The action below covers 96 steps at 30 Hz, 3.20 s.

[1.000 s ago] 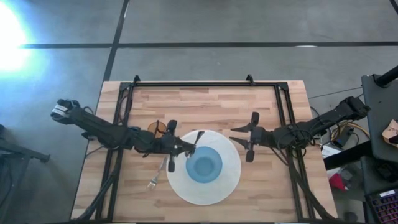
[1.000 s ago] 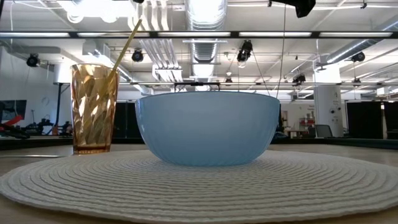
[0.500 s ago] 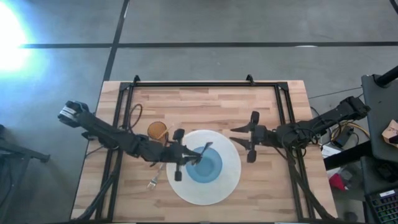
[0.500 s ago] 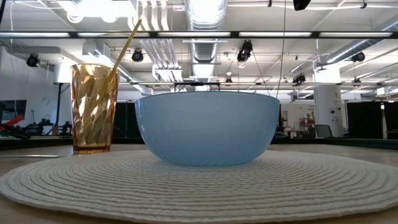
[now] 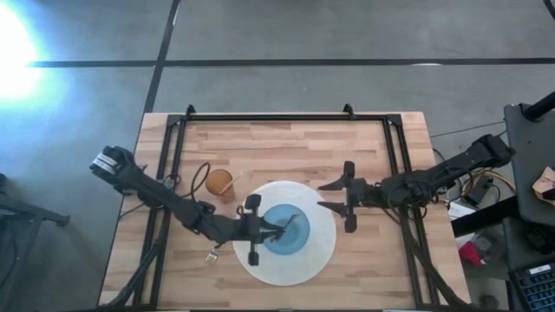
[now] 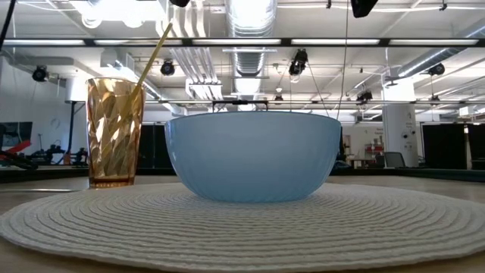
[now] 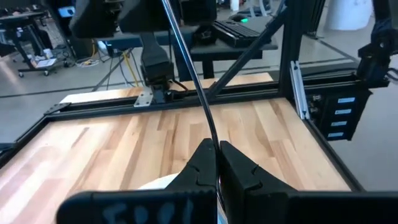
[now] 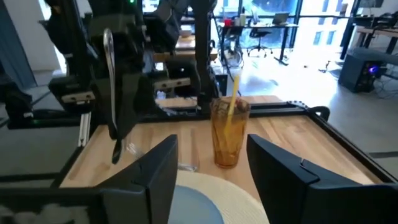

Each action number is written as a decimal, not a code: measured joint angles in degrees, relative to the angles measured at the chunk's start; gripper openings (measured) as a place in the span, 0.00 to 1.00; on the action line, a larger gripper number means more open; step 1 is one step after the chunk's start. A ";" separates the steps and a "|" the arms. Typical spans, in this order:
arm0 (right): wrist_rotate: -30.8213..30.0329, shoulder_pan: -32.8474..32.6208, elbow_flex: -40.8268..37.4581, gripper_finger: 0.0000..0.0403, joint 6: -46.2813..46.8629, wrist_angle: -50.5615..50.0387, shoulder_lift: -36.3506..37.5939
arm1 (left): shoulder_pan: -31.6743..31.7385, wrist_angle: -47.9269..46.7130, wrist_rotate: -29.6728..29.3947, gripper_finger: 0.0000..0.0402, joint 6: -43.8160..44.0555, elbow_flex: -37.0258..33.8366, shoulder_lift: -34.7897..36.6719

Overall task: Pick & Place Utensil
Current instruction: Put the spoon into the blue bowl

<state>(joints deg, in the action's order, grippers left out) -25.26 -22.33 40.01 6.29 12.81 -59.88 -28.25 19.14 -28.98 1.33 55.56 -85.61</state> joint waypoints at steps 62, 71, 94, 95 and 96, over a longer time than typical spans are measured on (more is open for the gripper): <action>13.36 0.11 13.86 0.03 -4.12 9.69 -23.09 | -0.35 -0.84 -2.57 0.00 -5.34 -0.49 -1.37; 13.21 0.11 13.79 0.02 -3.69 9.48 -23.09 | -0.31 -1.82 -2.72 0.05 -4.71 -0.49 -1.35; 11.91 0.48 13.77 0.02 -3.67 -1.75 -18.74 | -0.31 -10.40 -2.60 0.52 -4.65 1.84 2.87; 11.74 0.56 13.77 0.02 -4.22 -2.97 -17.85 | -0.31 -11.29 -2.61 0.52 -4.37 1.83 3.71; 11.74 0.71 13.77 0.02 -5.00 -4.06 -16.88 | -0.31 -12.40 -2.60 0.52 -4.23 1.83 4.57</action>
<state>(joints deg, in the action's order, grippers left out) -13.53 -21.62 53.78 1.29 8.75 -76.77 -28.56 6.74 -31.57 -2.90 57.39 -81.05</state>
